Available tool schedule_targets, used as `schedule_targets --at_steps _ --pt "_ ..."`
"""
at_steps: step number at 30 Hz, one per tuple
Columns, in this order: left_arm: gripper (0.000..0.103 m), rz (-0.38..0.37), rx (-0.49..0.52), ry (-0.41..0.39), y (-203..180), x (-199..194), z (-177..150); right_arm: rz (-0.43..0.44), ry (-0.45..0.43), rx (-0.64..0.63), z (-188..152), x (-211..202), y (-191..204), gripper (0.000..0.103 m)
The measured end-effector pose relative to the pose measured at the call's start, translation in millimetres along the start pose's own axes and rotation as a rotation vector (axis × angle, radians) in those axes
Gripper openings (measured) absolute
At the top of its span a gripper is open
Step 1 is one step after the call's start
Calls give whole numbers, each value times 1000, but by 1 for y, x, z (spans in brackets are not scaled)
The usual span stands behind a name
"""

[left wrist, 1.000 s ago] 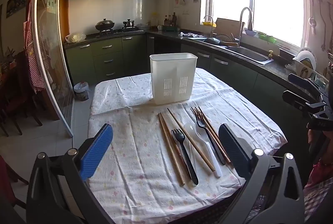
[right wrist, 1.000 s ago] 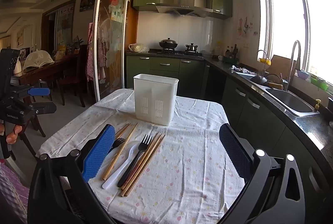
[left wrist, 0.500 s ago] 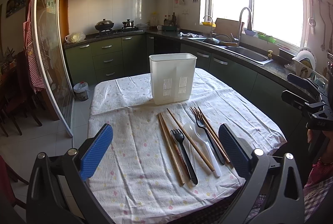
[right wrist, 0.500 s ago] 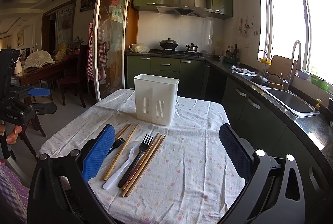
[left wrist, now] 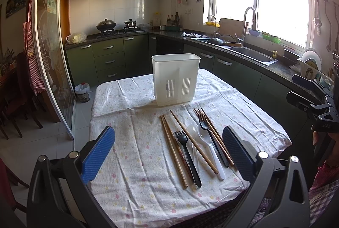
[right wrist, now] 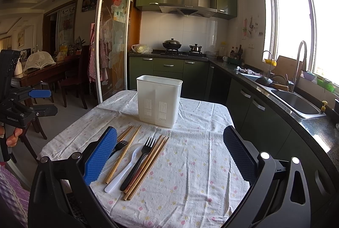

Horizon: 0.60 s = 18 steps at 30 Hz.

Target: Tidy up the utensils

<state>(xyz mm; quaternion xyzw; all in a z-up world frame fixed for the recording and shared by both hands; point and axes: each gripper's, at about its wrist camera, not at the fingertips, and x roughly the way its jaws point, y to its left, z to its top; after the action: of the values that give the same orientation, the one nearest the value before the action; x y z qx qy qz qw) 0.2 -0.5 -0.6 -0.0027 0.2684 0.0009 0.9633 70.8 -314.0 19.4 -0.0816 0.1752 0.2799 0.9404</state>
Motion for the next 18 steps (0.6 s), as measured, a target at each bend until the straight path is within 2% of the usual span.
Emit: schedule_targets --at_steps 11,14,16,18 --pt "97 -3 -1 16 -3 7 -9 2 9 2 -6 3 7 99" --pt "97 -5 -6 27 1 6 -6 5 14 5 -11 13 4 99" --pt "97 -13 -17 68 0 11 -5 6 14 5 -10 12 3 99" --pt "97 -10 -14 61 0 11 -5 6 15 7 -10 11 2 99"
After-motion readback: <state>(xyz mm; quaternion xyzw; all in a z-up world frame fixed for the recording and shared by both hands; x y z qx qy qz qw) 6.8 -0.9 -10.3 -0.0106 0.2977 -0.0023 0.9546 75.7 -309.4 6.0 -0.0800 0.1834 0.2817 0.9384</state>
